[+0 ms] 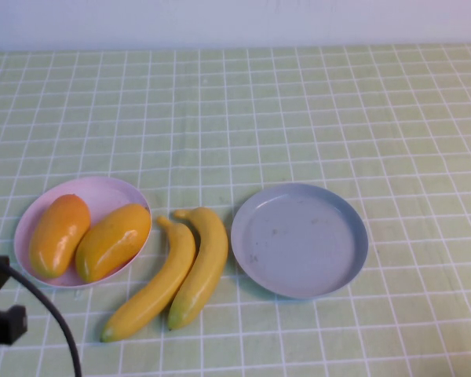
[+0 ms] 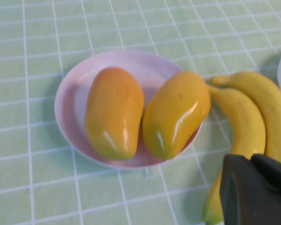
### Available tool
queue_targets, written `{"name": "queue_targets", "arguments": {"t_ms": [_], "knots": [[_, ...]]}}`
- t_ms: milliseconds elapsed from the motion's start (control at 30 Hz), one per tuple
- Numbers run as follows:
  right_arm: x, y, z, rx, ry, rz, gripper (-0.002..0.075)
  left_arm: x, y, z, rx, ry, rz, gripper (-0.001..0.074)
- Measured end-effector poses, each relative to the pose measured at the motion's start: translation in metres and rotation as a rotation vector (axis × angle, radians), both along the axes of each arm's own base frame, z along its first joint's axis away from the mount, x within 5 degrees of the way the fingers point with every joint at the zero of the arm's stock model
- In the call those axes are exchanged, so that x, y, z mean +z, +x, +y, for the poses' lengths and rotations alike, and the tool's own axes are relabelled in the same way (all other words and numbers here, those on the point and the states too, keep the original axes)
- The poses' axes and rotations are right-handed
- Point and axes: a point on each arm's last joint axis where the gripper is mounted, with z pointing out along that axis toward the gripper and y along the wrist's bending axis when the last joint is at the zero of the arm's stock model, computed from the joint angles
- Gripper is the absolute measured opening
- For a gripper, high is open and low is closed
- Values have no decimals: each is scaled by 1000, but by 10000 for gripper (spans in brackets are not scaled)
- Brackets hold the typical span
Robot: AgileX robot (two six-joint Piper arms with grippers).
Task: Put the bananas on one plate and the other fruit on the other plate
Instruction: Put another type of fruit in the right plate
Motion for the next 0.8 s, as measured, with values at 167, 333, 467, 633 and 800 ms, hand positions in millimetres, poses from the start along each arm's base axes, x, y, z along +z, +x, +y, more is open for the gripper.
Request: {"name": "queue_targets", "arguments": {"t_ms": [167,333,467,633,800], "knots": [[0,0,0,0,0,0,-17,-11,-7,4,9,24,28,4],[0,0,0,0,0,0,-17,-14,-2,1,-23,-4,-120,4],[0,0,0,0,2,0,-17,-27,-8,-1,-83,-36,-329,4],[0,0,0,0,2,0,-17,-47,-26,3,-120,-44,-488,4],[0,0,0,0,2,0,-17,-61,-43,18,-5,-40,-599,4]]}}
